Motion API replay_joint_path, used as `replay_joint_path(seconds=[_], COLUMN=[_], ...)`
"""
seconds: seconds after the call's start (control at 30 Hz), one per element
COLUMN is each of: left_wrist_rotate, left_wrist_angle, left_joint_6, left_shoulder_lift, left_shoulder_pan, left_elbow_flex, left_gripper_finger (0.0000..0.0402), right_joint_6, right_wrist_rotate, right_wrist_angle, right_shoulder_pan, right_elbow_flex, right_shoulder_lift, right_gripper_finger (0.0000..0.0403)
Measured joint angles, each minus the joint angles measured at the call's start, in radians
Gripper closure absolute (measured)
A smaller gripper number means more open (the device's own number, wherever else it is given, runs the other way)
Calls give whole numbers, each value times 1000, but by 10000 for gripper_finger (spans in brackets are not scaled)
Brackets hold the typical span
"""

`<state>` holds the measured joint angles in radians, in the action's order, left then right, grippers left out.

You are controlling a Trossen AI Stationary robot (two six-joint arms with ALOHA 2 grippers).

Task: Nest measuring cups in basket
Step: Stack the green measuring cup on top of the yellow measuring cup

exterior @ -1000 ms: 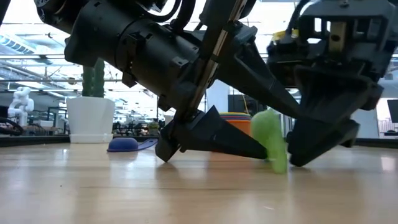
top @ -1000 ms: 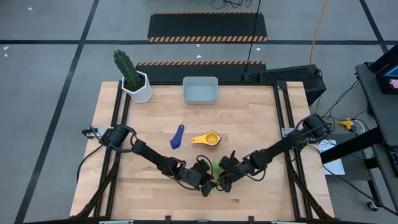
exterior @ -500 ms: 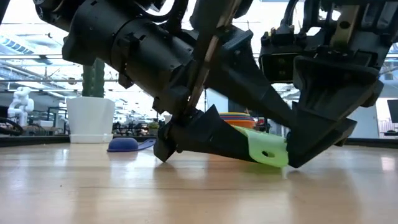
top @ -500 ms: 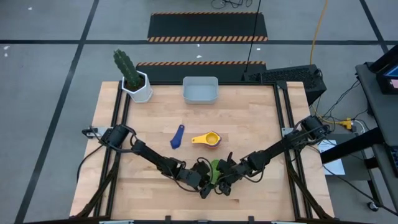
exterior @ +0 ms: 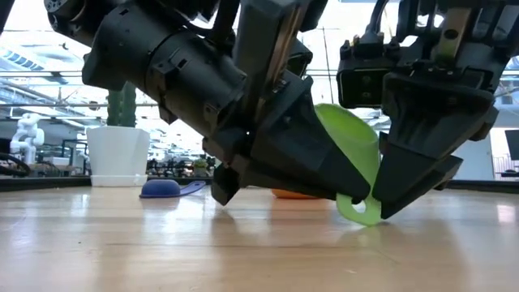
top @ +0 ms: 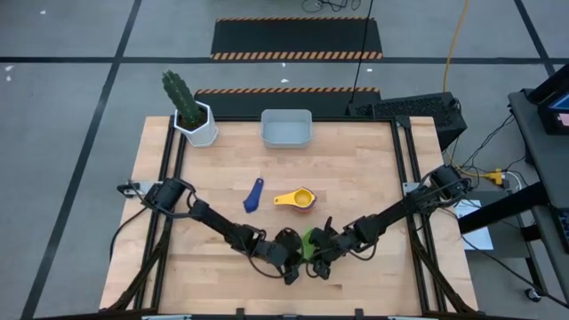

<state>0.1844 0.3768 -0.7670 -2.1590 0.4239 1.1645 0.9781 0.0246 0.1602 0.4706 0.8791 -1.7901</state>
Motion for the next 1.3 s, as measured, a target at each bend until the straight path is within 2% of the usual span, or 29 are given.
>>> replay_joint_path(seconds=[0.17,0.23,0.3,0.43,0.57,0.77,0.83,0.97,1.13,1.3], left_wrist_rotate=[-16,-57,-114,-184,-184,-187,-188,-190,-216,-256], left_wrist_angle=[-4,-5,-20,-90,-199,-224,-224,-224,-229,-230], left_joint_6=[32,43,67,99,113,118,118,158,164,168], left_shoulder_lift=[0,4,18,58,94,97,97,97,97,97], left_shoulder_pan=[-1,-2,-4,5,19,26,26,28,26,28], left_elbow_flex=[0,0,0,-3,-2,0,0,0,1,1], left_gripper_finger=[388,394,393,393,395,395,396,394,396,396], right_joint_6=[-21,-15,-12,5,-8,-145,-171,-179,-231,-287], right_wrist_rotate=[-72,-95,-74,50,209,512,565,542,400,381], right_wrist_angle=[-22,-53,-116,-276,-374,-297,-275,-235,-139,-54], right_shoulder_pan=[-1,3,18,56,108,191,202,175,105,53], right_elbow_flex=[0,0,0,-1,-2,1,1,1,-1,-1], right_shoulder_lift=[17,49,92,196,310,412,403,346,269,243], right_gripper_finger=[301,301,301,301,301,301,301,300,286,266])
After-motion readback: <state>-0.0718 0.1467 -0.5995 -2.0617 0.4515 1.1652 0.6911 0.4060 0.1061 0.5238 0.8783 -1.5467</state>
